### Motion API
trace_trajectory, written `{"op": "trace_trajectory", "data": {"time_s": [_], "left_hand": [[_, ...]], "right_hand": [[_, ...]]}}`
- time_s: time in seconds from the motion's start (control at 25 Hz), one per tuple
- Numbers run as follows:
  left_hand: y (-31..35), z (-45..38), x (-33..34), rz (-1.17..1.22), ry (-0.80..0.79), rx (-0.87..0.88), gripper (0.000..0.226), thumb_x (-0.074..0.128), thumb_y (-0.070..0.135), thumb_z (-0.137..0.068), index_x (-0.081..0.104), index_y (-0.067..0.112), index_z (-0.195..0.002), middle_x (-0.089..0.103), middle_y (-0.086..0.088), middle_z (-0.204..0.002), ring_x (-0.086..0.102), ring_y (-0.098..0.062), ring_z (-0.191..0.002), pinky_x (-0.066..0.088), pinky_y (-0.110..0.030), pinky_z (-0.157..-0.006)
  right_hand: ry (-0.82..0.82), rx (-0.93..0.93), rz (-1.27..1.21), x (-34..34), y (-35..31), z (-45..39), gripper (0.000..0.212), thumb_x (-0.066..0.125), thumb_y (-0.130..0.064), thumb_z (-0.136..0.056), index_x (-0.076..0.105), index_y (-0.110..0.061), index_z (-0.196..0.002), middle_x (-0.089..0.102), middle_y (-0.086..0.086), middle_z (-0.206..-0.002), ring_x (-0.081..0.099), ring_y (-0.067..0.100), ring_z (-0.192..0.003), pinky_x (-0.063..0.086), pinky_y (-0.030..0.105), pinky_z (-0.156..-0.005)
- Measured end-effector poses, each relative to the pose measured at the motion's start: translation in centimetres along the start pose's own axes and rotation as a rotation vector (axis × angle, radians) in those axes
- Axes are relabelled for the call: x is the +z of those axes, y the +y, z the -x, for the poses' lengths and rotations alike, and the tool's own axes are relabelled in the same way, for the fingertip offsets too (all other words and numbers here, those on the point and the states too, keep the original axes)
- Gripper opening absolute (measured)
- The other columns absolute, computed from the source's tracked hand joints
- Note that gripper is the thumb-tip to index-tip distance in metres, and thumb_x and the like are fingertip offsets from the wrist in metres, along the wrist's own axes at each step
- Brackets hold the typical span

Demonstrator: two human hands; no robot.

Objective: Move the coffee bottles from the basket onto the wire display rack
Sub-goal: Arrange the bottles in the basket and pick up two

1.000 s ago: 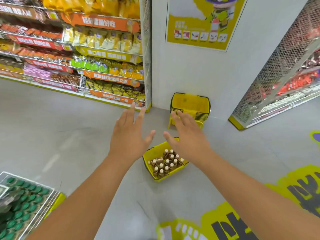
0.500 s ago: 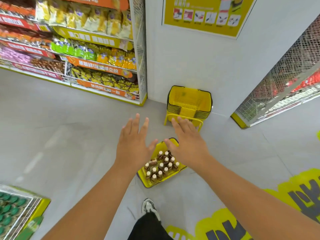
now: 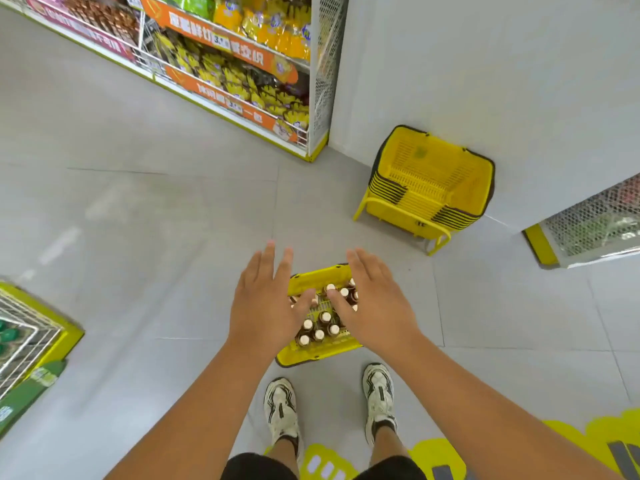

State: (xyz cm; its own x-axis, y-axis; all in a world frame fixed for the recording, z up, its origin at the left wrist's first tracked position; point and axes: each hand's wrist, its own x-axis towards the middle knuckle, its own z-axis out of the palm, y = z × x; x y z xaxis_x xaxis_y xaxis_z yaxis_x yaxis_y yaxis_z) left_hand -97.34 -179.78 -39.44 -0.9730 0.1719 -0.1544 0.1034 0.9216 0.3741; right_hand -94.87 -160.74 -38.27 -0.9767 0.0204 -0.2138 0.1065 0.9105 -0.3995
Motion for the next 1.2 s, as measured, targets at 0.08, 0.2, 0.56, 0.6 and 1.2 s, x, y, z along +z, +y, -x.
{"op": "trace_trajectory", "data": {"time_s": [0.08,0.2,0.56,0.6,1.2], "left_hand": [[-1.4,-1.2,4.3,0.058,-0.046,-0.061,0.082,0.051,0.063,-0.094,0.023,0.026,-0.161,0.011,-0.004,-0.170,0.011,-0.028,-0.156,0.022,-0.043,-0.122],[-3.6,-2.7,11.8,0.094,-0.075,-0.136,0.083,0.056,0.061,-0.093,0.022,0.026,-0.161,0.011,-0.003,-0.171,0.011,-0.026,-0.156,0.024,-0.042,-0.121],[-10.4,-6.4,32.1,0.217,-0.201,-0.368,0.086,0.054,0.062,-0.093,0.012,0.034,-0.162,0.004,0.007,-0.171,0.004,-0.016,-0.156,0.026,-0.041,-0.120],[-11.2,-6.8,34.2,0.233,-0.201,-0.391,0.087,0.055,0.062,-0.093,0.010,0.034,-0.161,0.004,0.008,-0.171,0.004,-0.015,-0.156,0.026,-0.041,-0.120],[-20.0,-12.6,52.9,0.442,-0.300,-0.614,0.075,0.073,0.032,-0.091,0.035,0.029,-0.156,0.050,0.002,-0.151,0.047,-0.023,-0.140,0.042,-0.036,-0.108]], "right_hand": [[-0.060,0.004,-0.059,4.0,2.6,-2.3,0.076,0.050,-0.056,-0.100,0.026,-0.019,-0.161,0.024,0.000,-0.168,0.017,0.019,-0.155,0.027,0.039,-0.124],[-0.165,0.026,-0.123,10.9,6.3,-5.1,0.078,0.051,-0.055,-0.101,0.019,-0.021,-0.163,0.015,-0.003,-0.171,0.009,0.015,-0.157,0.023,0.037,-0.126],[-0.288,0.124,-0.205,29.1,16.8,-12.7,0.083,0.059,-0.051,-0.099,0.016,-0.020,-0.163,0.018,0.001,-0.169,0.015,0.018,-0.156,0.024,0.034,-0.122],[-0.297,0.136,-0.207,31.0,17.8,-13.5,0.084,0.059,-0.052,-0.098,0.016,-0.020,-0.163,0.017,0.001,-0.169,0.016,0.018,-0.156,0.025,0.035,-0.122],[-0.382,0.303,-0.181,47.4,24.9,-23.4,0.081,0.068,-0.034,-0.097,0.022,-0.015,-0.161,0.029,0.006,-0.164,0.036,0.026,-0.149,0.039,0.037,-0.112]]}}
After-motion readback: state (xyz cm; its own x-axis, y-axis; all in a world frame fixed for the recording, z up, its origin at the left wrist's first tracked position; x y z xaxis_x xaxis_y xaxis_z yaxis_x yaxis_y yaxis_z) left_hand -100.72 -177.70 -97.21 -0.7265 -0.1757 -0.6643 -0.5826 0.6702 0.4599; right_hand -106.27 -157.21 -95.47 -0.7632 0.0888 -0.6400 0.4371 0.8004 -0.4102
